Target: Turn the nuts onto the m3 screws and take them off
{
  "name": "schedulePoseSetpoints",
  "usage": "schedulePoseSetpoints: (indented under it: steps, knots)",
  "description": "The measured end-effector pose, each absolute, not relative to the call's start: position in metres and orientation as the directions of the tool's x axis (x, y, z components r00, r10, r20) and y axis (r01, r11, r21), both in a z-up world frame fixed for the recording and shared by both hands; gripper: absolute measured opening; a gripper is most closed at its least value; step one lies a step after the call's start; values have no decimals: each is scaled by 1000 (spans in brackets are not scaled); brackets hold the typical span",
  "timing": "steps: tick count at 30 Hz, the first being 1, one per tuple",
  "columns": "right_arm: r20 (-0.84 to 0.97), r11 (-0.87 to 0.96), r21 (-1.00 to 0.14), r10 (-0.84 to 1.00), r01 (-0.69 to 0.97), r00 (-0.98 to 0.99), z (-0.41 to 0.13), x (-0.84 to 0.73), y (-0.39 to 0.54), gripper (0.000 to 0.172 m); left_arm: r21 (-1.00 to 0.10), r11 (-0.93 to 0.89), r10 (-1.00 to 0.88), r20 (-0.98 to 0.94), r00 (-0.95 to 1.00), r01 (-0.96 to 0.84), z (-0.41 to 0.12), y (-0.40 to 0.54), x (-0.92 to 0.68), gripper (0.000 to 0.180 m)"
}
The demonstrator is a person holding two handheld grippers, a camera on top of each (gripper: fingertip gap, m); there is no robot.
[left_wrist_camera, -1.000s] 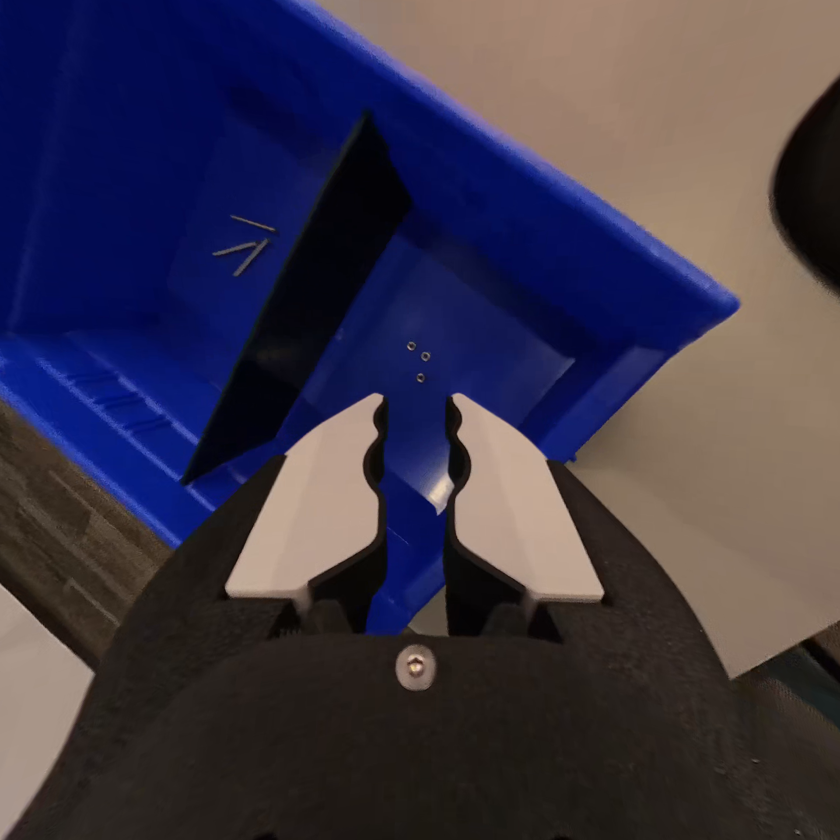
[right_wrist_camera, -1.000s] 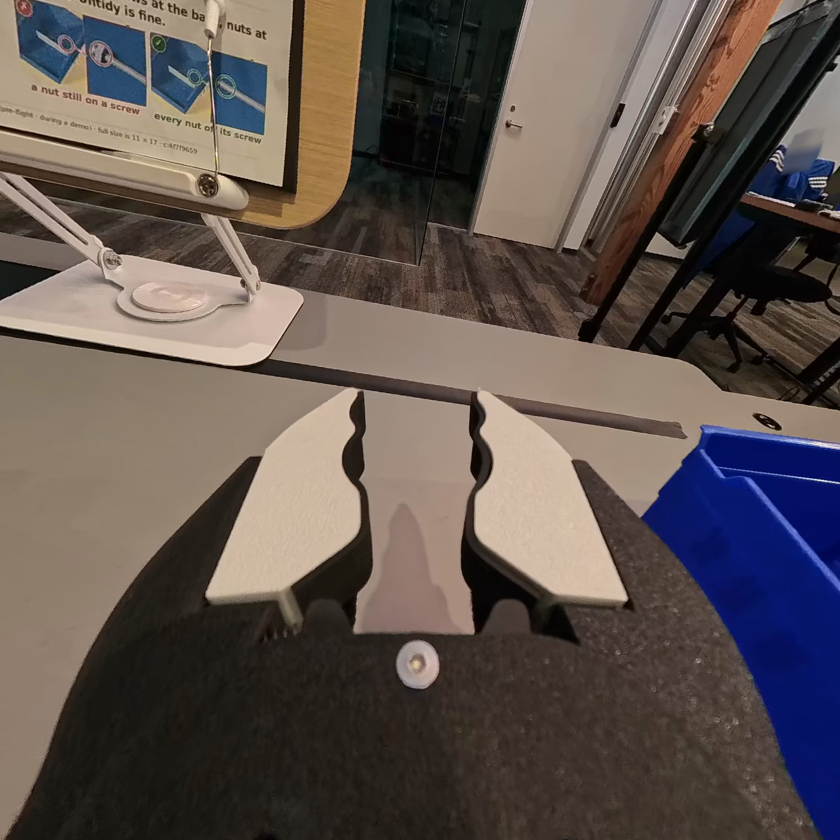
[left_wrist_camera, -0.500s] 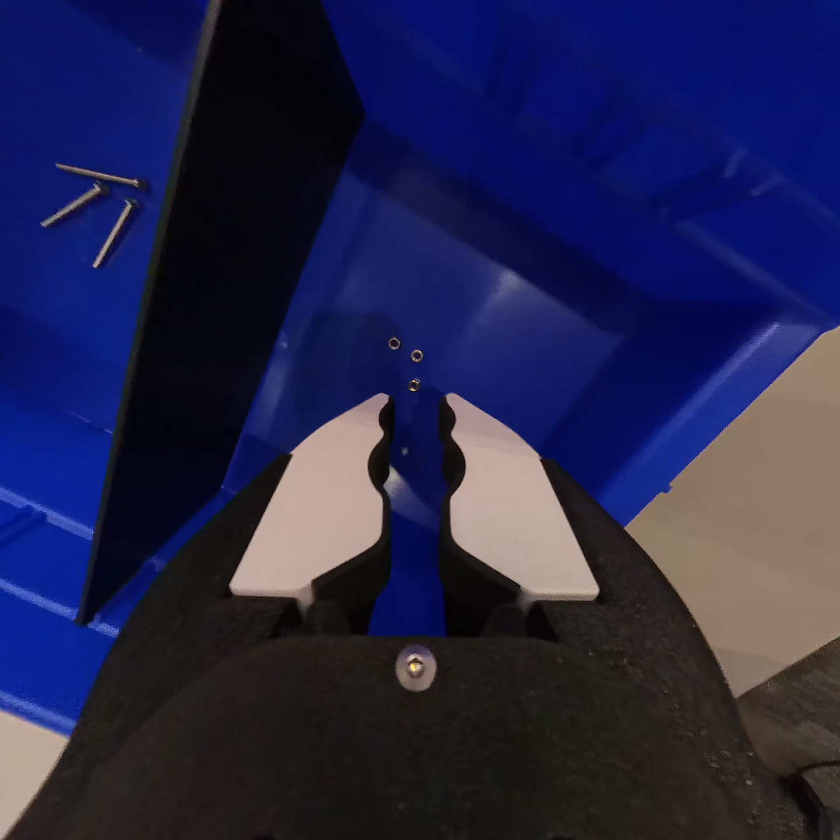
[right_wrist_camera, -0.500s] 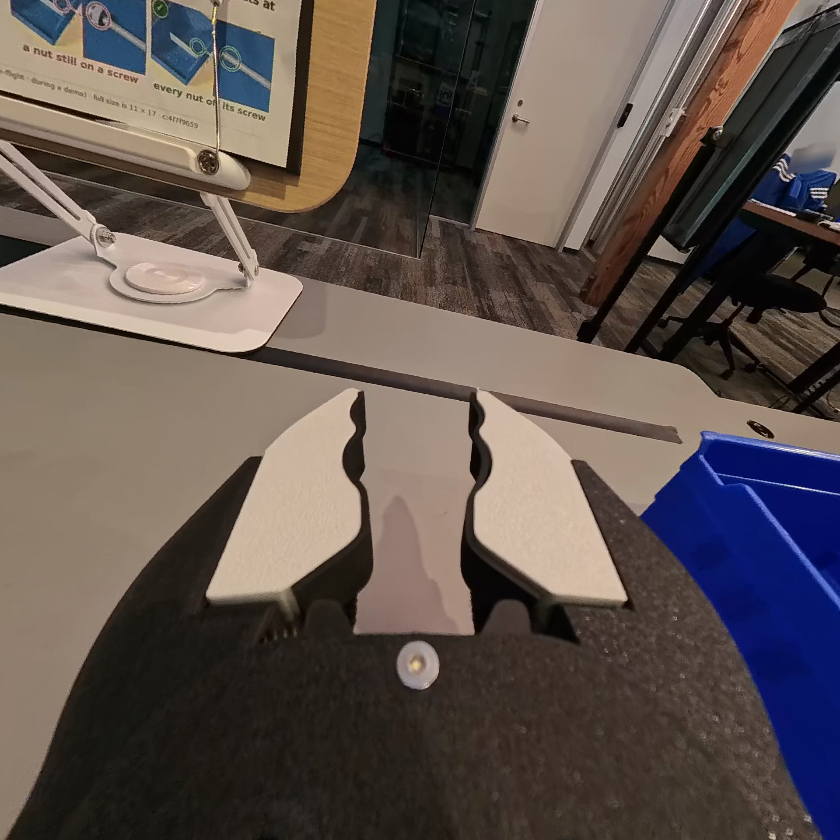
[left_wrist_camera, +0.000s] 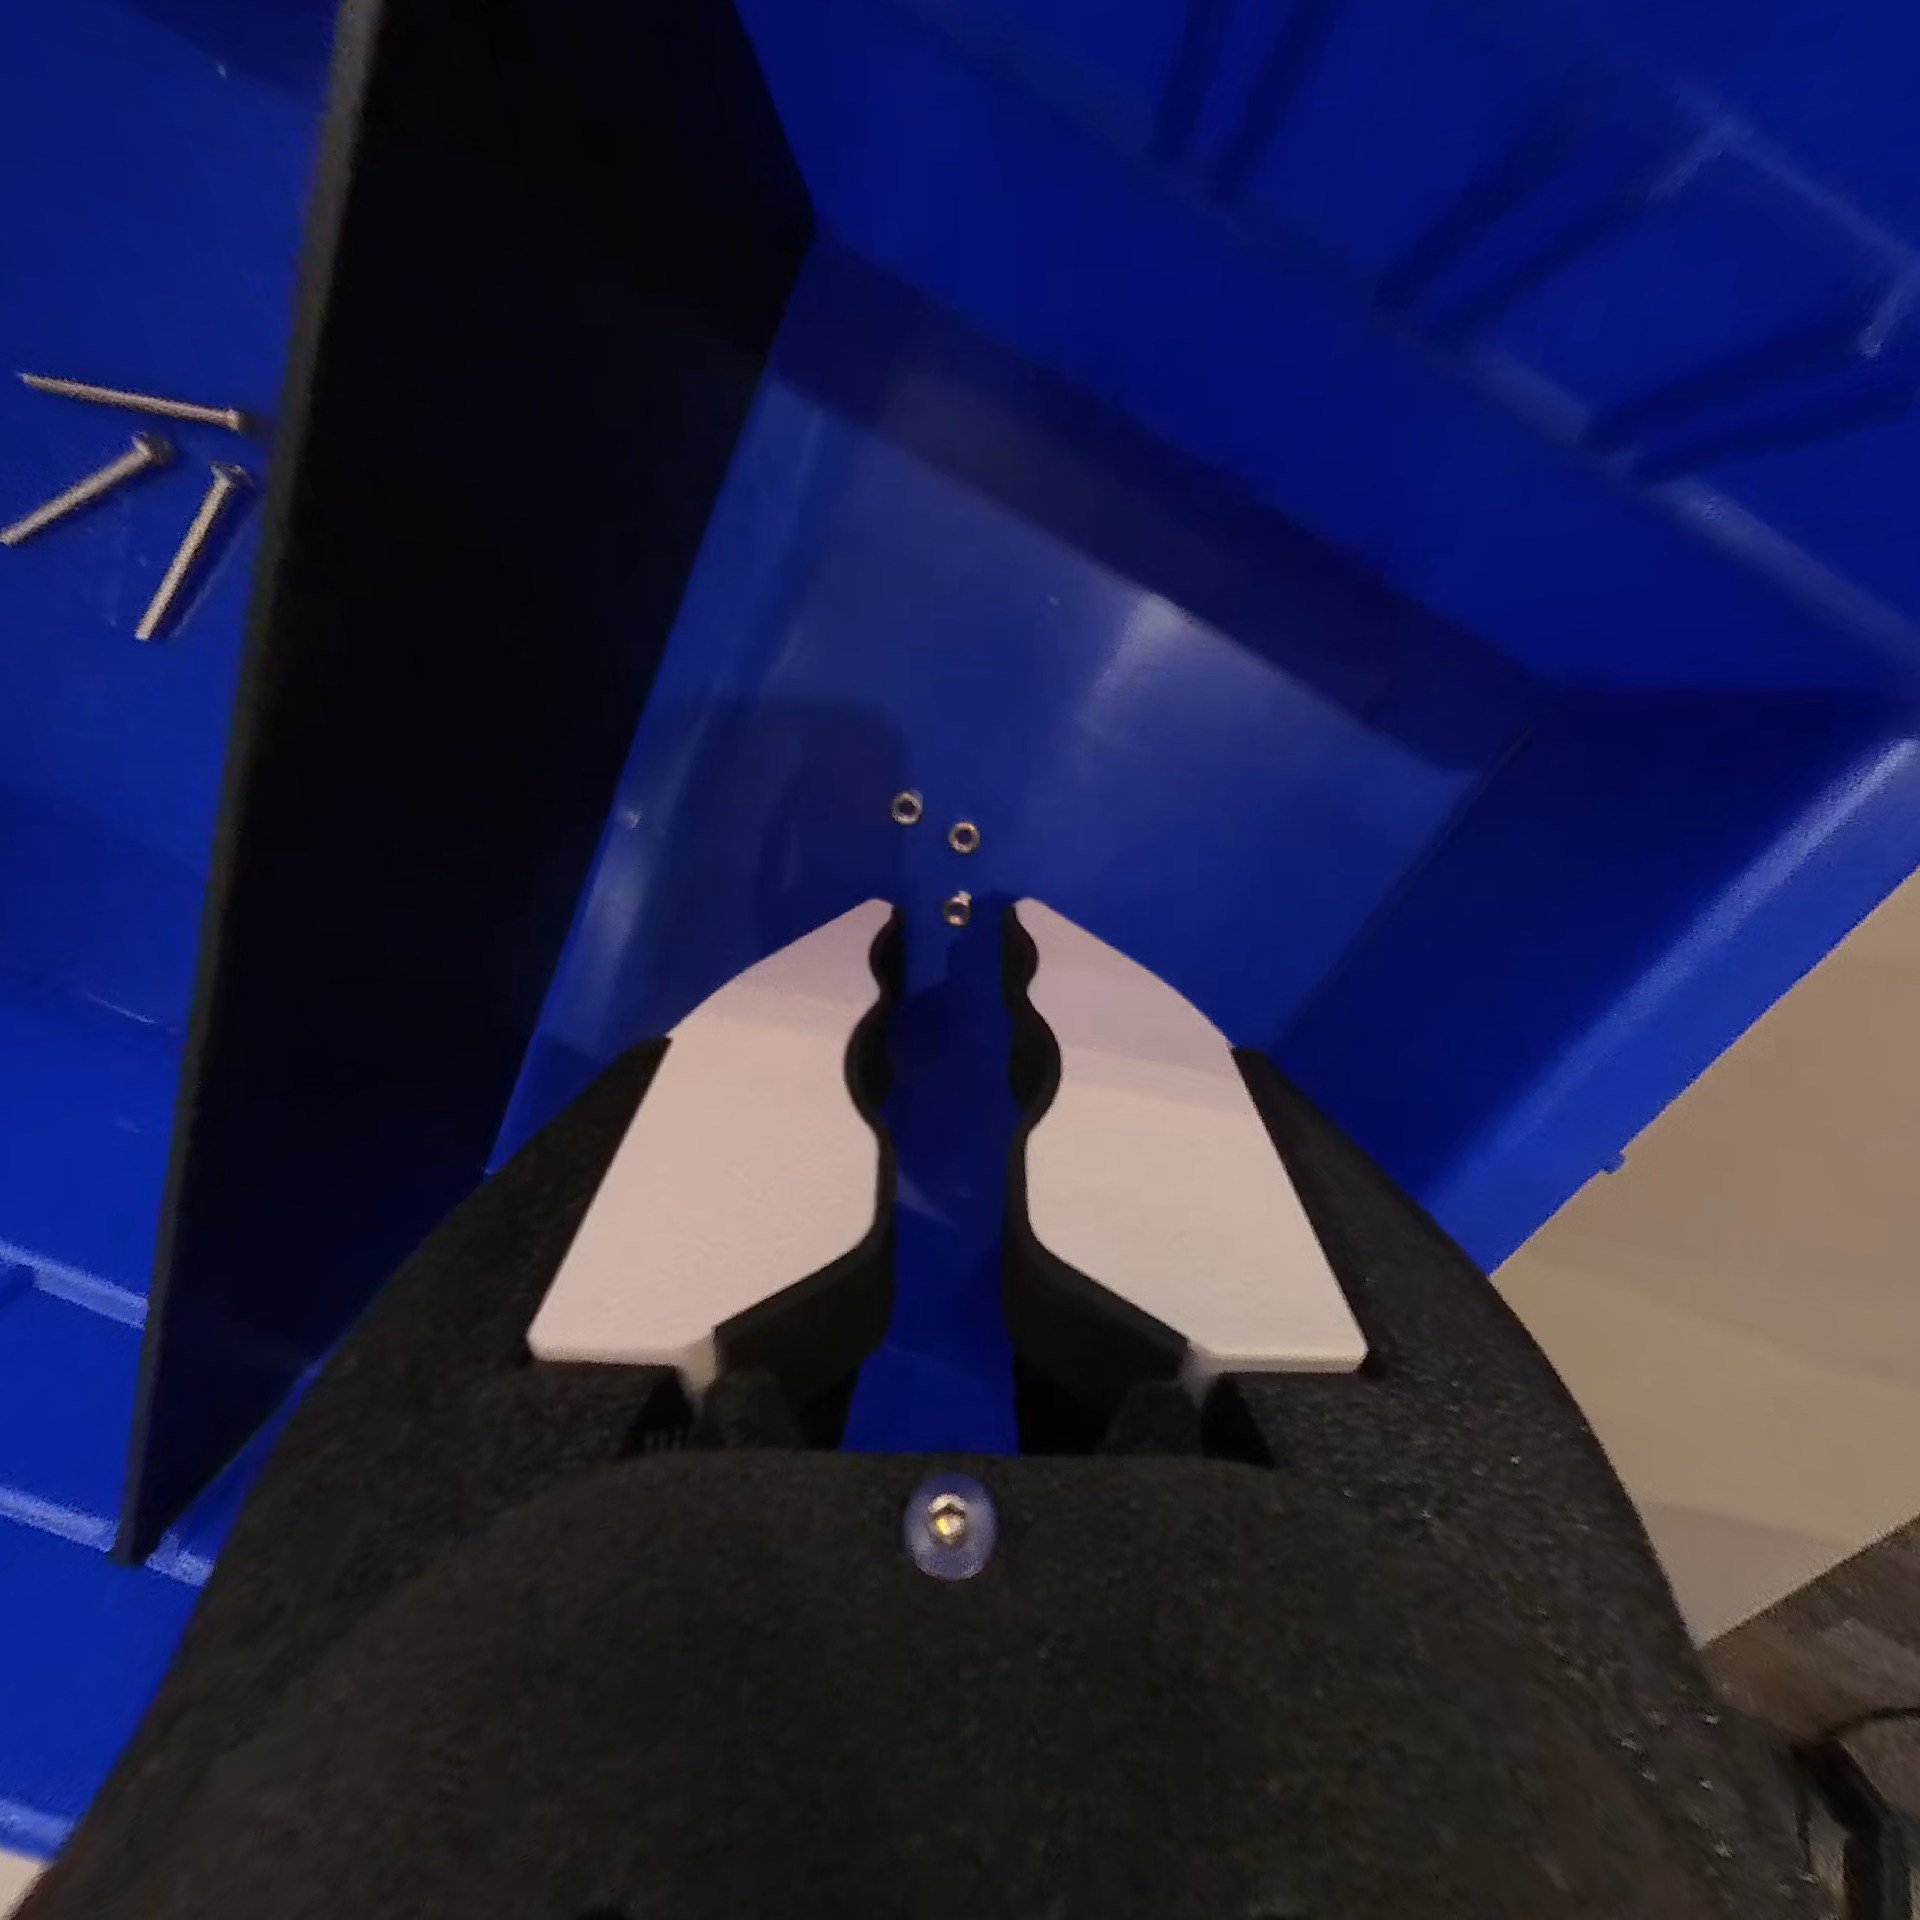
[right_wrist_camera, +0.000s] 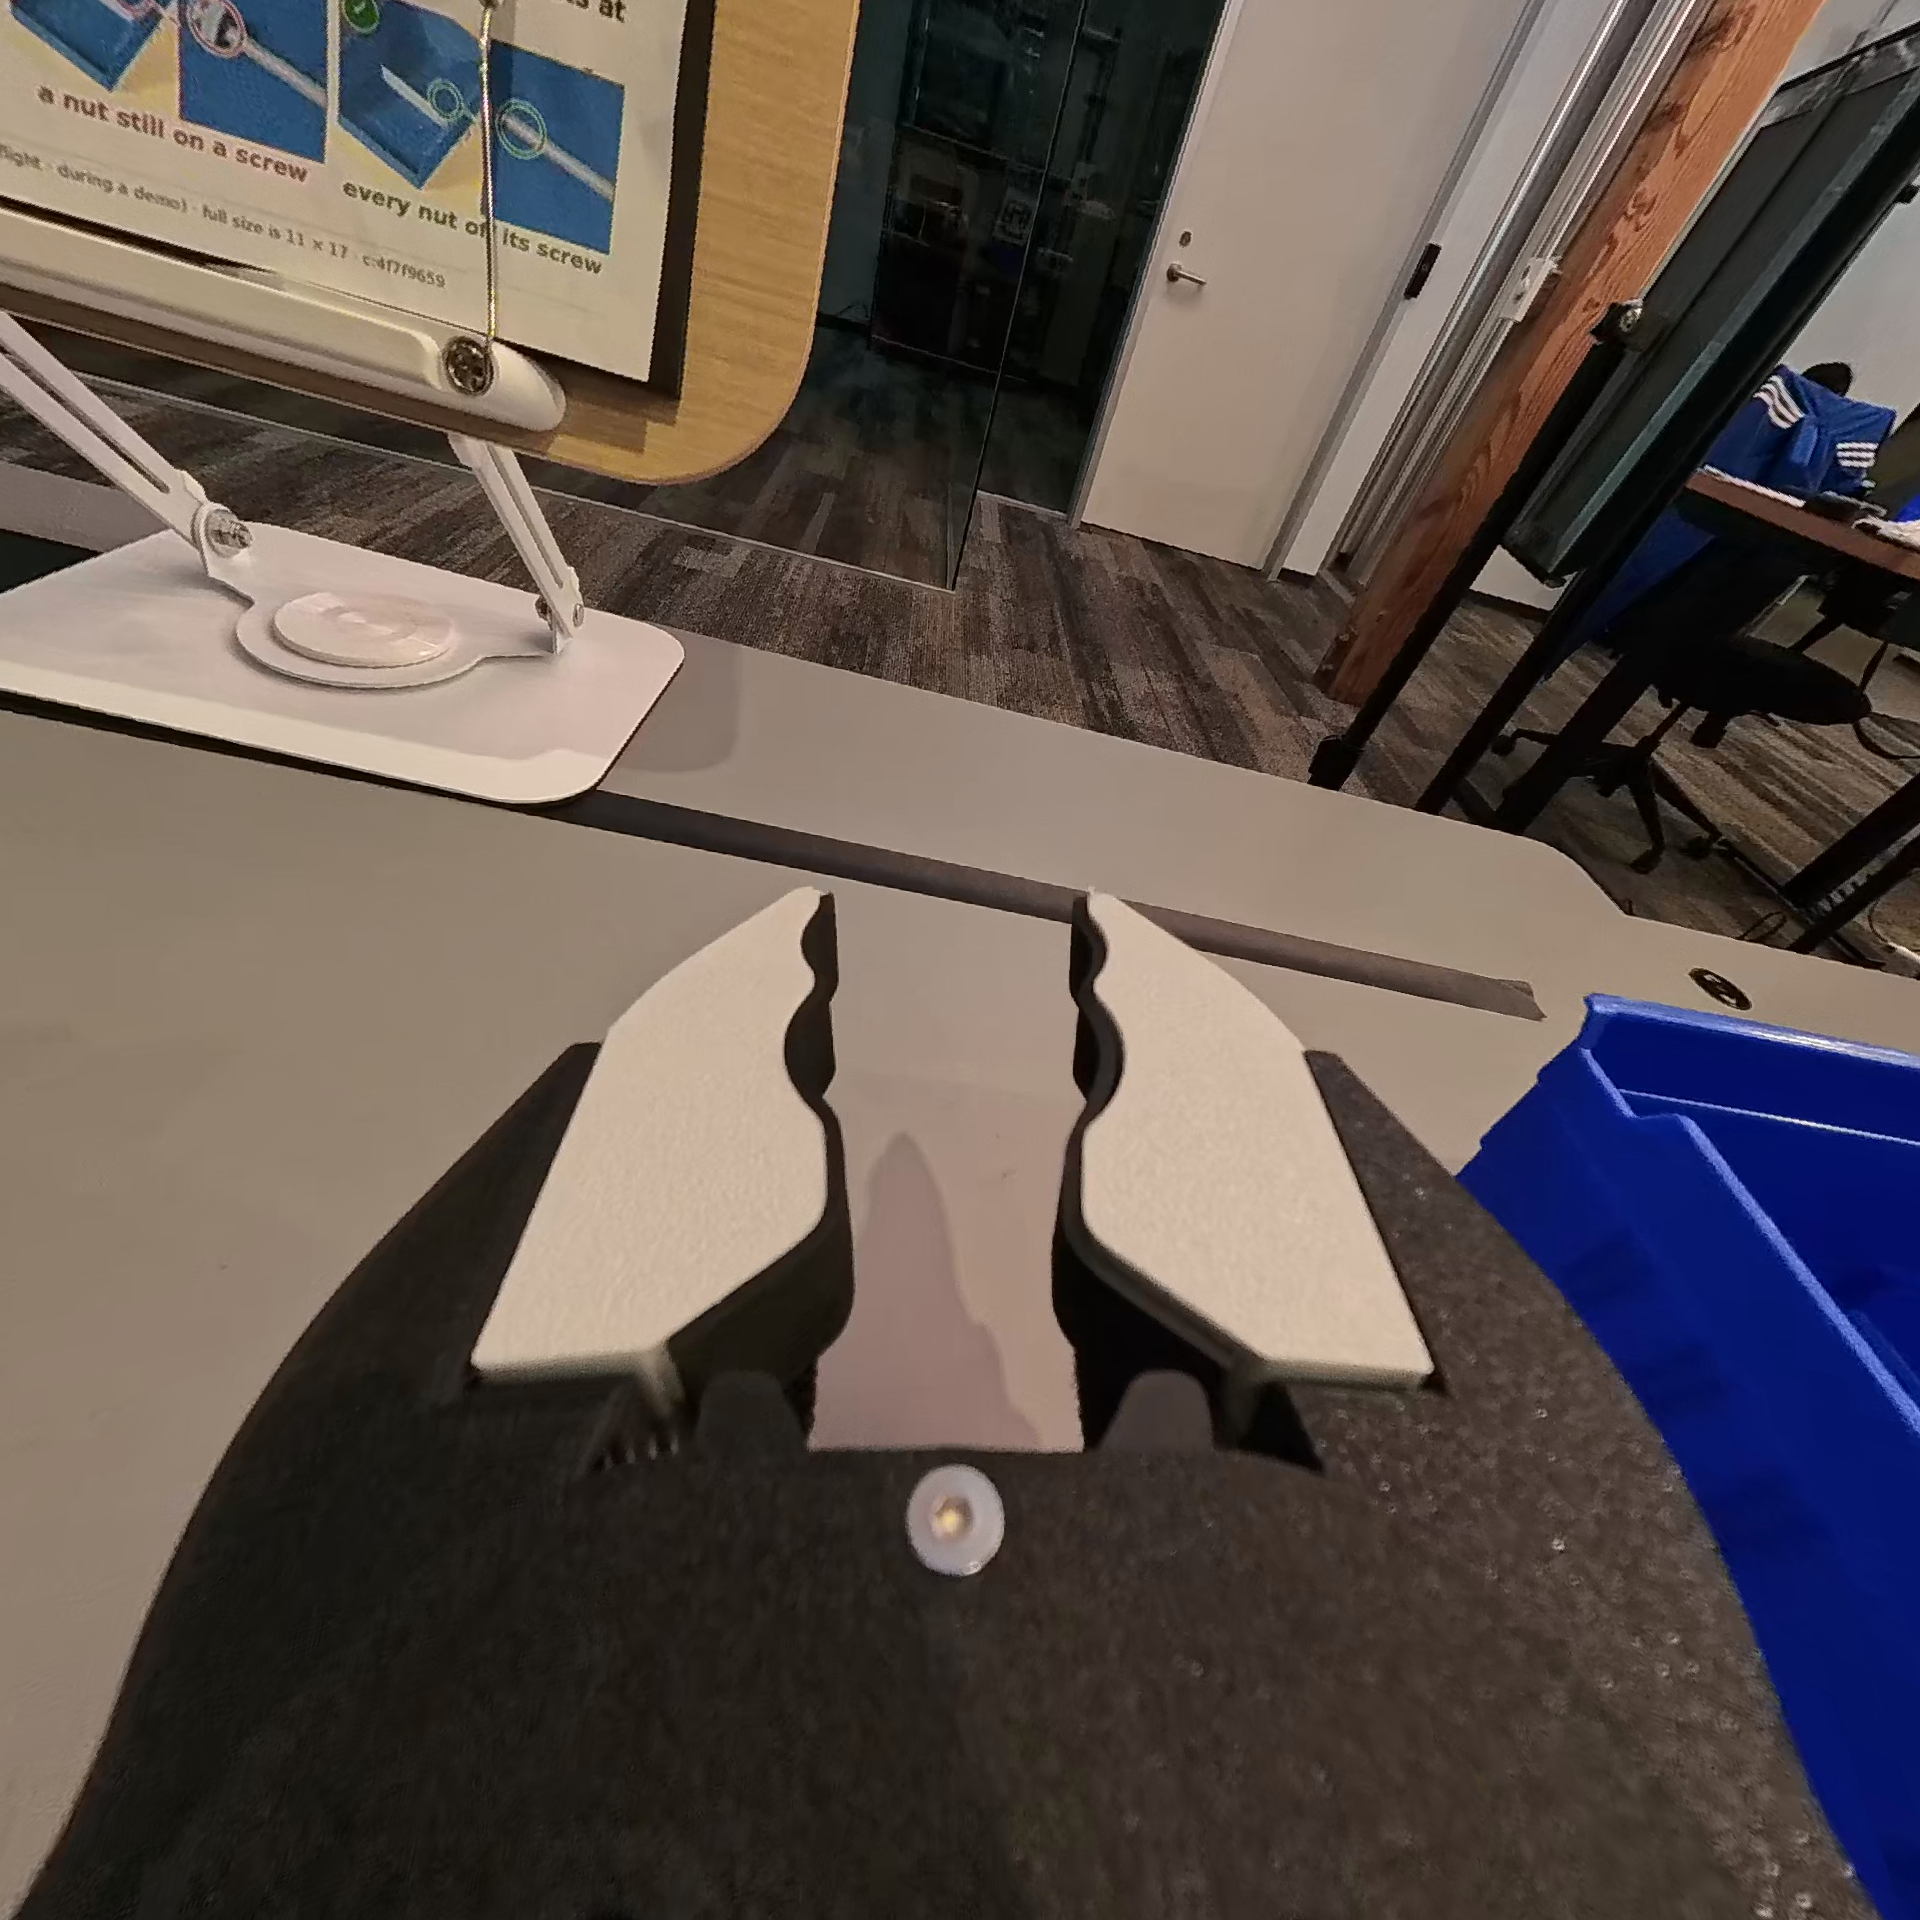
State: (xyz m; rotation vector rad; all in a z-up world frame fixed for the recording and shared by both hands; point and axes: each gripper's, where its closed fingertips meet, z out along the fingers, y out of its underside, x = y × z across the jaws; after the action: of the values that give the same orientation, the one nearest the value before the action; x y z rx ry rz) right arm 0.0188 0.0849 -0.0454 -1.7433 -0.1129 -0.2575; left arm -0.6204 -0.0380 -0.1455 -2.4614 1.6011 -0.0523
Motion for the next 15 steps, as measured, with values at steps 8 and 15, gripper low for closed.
schedulePoseSetpoints:
  steps: [8,15]
  knots:
    - [227,-191,-959,-65,211,972,-46,19,85,42,-217,-420,-898,-40,438,-881,-146,-37,-618,14]
    - [226,-189,-959,-64,210,972,-46,20,85,42,-231,-441,-890,-13,456,-867,-147,-39,-619,10]
